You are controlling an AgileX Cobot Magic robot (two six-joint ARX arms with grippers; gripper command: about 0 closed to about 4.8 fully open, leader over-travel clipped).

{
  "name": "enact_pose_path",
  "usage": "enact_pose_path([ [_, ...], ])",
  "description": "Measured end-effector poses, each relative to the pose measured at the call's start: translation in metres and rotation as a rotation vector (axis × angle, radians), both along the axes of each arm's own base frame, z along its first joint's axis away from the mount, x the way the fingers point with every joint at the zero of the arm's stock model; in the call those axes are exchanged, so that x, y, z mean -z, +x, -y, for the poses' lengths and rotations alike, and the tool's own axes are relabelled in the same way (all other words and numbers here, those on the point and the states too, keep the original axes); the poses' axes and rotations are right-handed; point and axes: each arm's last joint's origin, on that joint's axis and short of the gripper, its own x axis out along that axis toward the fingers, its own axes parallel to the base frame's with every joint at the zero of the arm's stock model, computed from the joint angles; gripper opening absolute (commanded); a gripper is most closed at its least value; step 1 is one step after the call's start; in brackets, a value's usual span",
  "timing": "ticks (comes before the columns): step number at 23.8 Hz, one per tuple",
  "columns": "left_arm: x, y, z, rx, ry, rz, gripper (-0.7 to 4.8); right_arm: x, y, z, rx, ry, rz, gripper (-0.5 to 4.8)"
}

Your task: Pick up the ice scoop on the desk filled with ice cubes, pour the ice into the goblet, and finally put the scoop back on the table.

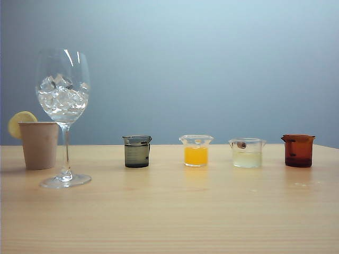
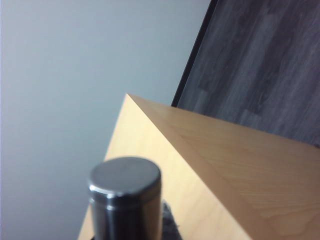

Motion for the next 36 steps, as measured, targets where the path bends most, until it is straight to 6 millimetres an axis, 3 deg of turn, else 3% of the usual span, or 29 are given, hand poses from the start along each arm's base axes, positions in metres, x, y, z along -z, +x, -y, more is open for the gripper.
enact_pose_path([
  [7, 0.0, 0.0, 0.0, 0.0, 0.0, 0.0, -0.05, 0.04, 0.016, -0.001, -0.033, -0.008, 0.018, -0.07],
  [12, 0.0, 0.0, 0.0, 0.0, 0.0, 0.0, -0.05, 0.044, 0.022, -0.005, -0.046, -0.005, 0.024, 0.02],
  [13, 0.0, 0.0, 0.0, 0.0, 0.0, 0.0, -0.05, 0.044, 0.022, -0.005, -0.045, -0.004, 0.023, 0.99],
  [14, 0.0, 0.0, 0.0, 0.0, 0.0, 0.0, -0.05, 0.044, 0.022, -0.005, -0.044, -0.008, 0.03, 2.52],
  [15, 0.0, 0.0, 0.0, 0.0, 0.0, 0.0, -0.05, 0.042, 0.022, -0.005, -0.045, -0.024, 0.045, 3.38],
  [17, 0.0, 0.0, 0.0, 0.0, 0.0, 0.0, -0.05, 0.041, 0.022, -0.005, -0.045, -0.034, 0.054, 4.25],
  [18, 0.0, 0.0, 0.0, 0.0, 0.0, 0.0, -0.05, 0.041, 0.022, -0.005, -0.045, -0.033, 0.055, 4.36],
  [29, 0.0, 0.0, 0.0, 0.0, 0.0, 0.0, -0.05, 0.043, 0.018, -0.003, -0.136, -0.003, 0.054, 4.25],
  [34, 0.0, 0.0, 0.0, 0.0, 0.0, -0.001, -0.05, 0.049, -0.017, 0.005, -0.136, 0.034, 0.044, 4.04],
  [35, 0.0, 0.0, 0.0, 0.0, 0.0, -0.001, -0.05, 0.05, -0.023, 0.004, -0.138, 0.034, 0.049, 3.71],
  [36, 0.0, 0.0, 0.0, 0.0, 0.0, 0.0, -0.05, 0.049, -0.031, 0.004, -0.134, 0.026, 0.06, 2.67],
])
